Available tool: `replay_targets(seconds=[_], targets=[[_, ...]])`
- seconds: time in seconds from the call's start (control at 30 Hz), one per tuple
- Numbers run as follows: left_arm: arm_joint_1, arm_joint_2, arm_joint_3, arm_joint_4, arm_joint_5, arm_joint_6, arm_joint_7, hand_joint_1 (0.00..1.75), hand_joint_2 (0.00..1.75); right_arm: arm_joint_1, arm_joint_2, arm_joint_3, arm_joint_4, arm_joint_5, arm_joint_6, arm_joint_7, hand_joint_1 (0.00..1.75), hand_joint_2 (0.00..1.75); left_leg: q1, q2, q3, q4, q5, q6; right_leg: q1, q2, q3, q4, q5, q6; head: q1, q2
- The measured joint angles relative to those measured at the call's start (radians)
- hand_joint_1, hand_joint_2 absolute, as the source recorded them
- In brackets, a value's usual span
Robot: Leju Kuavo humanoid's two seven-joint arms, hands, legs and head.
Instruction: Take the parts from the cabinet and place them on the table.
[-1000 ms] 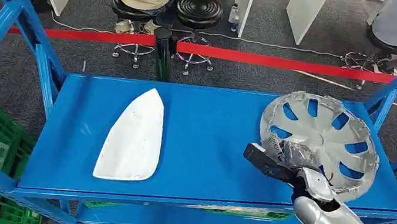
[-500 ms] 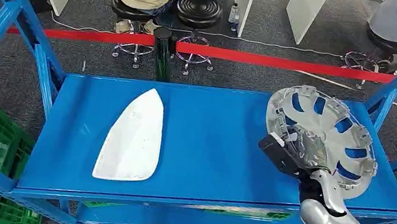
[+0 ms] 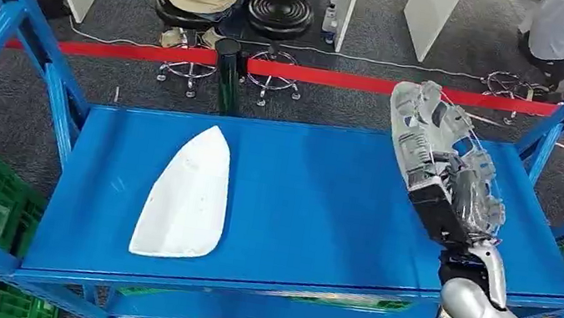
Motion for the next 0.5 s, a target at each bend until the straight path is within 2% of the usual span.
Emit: replay_targets(seconds=[0.13, 0.17, 0.27, 0.33, 0.43, 0.5], targets=[[0.000, 0.000, 0.000, 0.000, 0.000, -0.003, -0.007, 0.00, 0.00, 0.021, 0.012, -0.059, -0.060, -0.119, -0.002, -0.073, 1.75, 1.75, 0.000, 0.000, 0.000, 0.000, 0.000, 0.000, 0.000, 0.000, 0.000, 0.000, 0.000, 0.000, 0.000, 0.000], [0.000, 0.000, 0.000, 0.000, 0.000, -0.002, -0.008, 0.00, 0.00, 0.029, 0.018, -0.074, -0.071, -0.166, -0.009, -0.111, 1.75, 1.75, 0.000, -0.001, 0.000, 0.000, 0.000, 0.000, 0.000, 0.000, 0.000, 0.000, 0.000, 0.000, 0.000, 0.000], [0.000, -0.001, 0.000, 0.000, 0.000, 0.000, -0.008, 0.00, 0.00, 0.061, 0.058, -0.136, -0.107, -0.439, -0.003, -0.303, 1.75, 1.75, 0.000, -0.001, 0.000, 0.000, -0.001, -0.001, 0.000, 0.000, 0.000, 0.000, 0.000, -0.001, 0.001, 0.000], [0.000, -0.001, 0.000, 0.000, 0.000, 0.002, -0.009, 0.00, 0.00, 0.076, 0.085, -0.182, -0.126, -0.627, 0.049, -0.393, 1.75, 1.75, 0.000, -0.001, 0.001, 0.000, -0.001, -0.001, 0.000, 0.000, 0.000, 0.000, -0.001, -0.001, 0.000, 0.000], [0.000, -0.003, 0.000, 0.000, 0.000, 0.003, -0.011, 0.00, 0.00, 0.094, 0.119, -0.239, -0.141, -0.752, 0.101, -0.445, 1.75, 1.75, 0.000, -0.004, 0.001, -0.001, -0.001, -0.001, 0.000, -0.001, 0.000, 0.000, -0.001, -0.002, 0.000, 0.000], [0.000, -0.003, 0.000, 0.000, 0.000, 0.003, -0.012, 0.00, 0.00, 0.105, 0.140, -0.272, -0.144, -0.866, 0.161, -0.484, 1.75, 1.75, 0.000, -0.005, 0.001, -0.001, -0.001, -0.001, 0.000, -0.001, 0.000, 0.000, -0.001, -0.002, 0.000, 0.000]])
